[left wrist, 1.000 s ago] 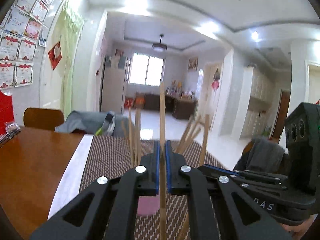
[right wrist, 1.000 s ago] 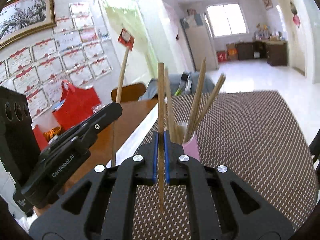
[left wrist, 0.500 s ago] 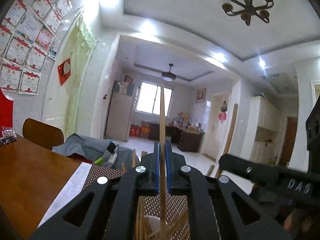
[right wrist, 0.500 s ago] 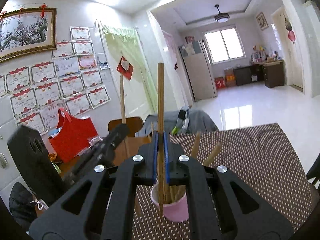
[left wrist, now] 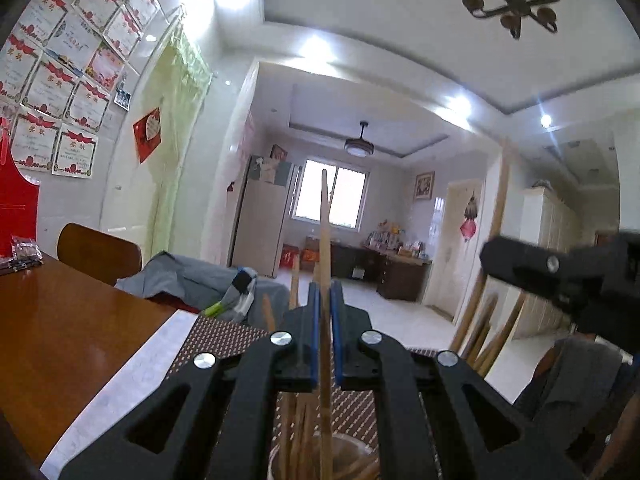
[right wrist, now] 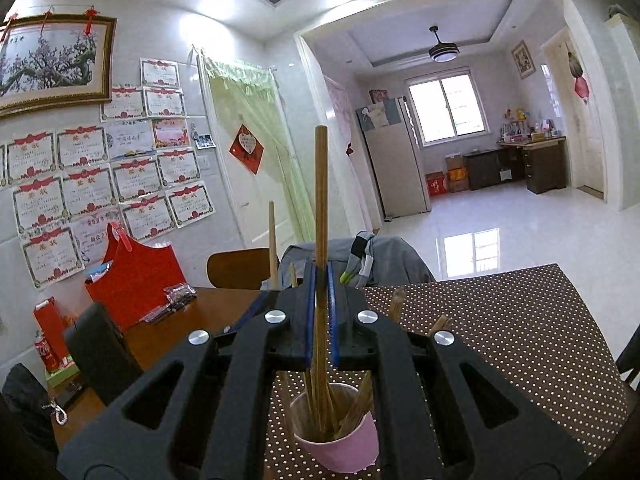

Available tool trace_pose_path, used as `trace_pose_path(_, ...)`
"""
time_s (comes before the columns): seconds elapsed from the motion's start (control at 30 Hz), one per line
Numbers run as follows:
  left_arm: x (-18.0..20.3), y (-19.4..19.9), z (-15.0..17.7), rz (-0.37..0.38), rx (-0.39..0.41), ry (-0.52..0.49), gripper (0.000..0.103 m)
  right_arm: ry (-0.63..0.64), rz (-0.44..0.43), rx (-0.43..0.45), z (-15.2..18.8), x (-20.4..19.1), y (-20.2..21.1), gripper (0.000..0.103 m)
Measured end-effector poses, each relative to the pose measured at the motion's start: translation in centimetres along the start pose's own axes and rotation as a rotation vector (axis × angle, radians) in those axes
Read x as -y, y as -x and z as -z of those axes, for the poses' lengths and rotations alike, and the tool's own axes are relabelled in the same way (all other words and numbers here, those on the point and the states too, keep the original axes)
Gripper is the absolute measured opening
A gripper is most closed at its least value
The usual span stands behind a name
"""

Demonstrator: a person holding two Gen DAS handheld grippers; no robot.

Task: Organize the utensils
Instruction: 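Lower the chopsticks into the cup and open both tools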

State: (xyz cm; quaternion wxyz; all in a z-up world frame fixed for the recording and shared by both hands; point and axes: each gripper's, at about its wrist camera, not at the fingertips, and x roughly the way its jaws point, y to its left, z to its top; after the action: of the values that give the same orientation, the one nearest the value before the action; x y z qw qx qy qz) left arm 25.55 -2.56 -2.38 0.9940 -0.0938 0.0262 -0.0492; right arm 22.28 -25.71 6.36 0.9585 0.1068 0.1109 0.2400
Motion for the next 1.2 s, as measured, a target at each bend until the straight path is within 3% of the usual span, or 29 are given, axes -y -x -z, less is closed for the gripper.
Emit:
trace_pose_path(0.17, -0.4, 0.4, 1.0, 0.002, -0.042, -0.014, 0.006, 0.011, 0.012, -0.026, 1.2, -0.2, -0.8, 0.006)
trace_pose_path(0.3, -0.8, 0.9, 0.3, -0.004, -0.013, 0.016, 0.006, 0.011, 0.019, -0.026, 1.5, -0.3, -0.8, 0.006)
trace_pose_path(0.5, -0.6, 1.7, -1.4, -0.020, 0.137, 0.049, 0.006, 0.012, 0.018, -0.004, 1.2, -0.3, -0.5, 0.006)
trace_pose_path(0.7, -0.1, 0.4, -1.0, -0.049, 0.168, 0.048, 0.006, -0.004, 0.009, -0.011, 1.7, 0.5, -1.1, 0.006)
trace_pose_path(0.93, 0.2, -0.2, 1.4, -0.061, 0.118, -0.004, 0.006, -0.009, 0.000, -0.026, 2.2, 0.8, -1.7, 0.006)
trace_pose_path(1.1, -0.2, 0.2, 2.7, -0.048, 0.043, -0.016, 0.006, -0.011, -0.005, -0.038, 2.6, 0.7, -1.5, 0.006)
trace_pose_path(1.2, -0.6, 0.4, 2.9, 0.000, -0.037, -0.011, 0.007, -0.004, -0.006, -0.046, 2.7, 0.4, -1.4, 0.006)
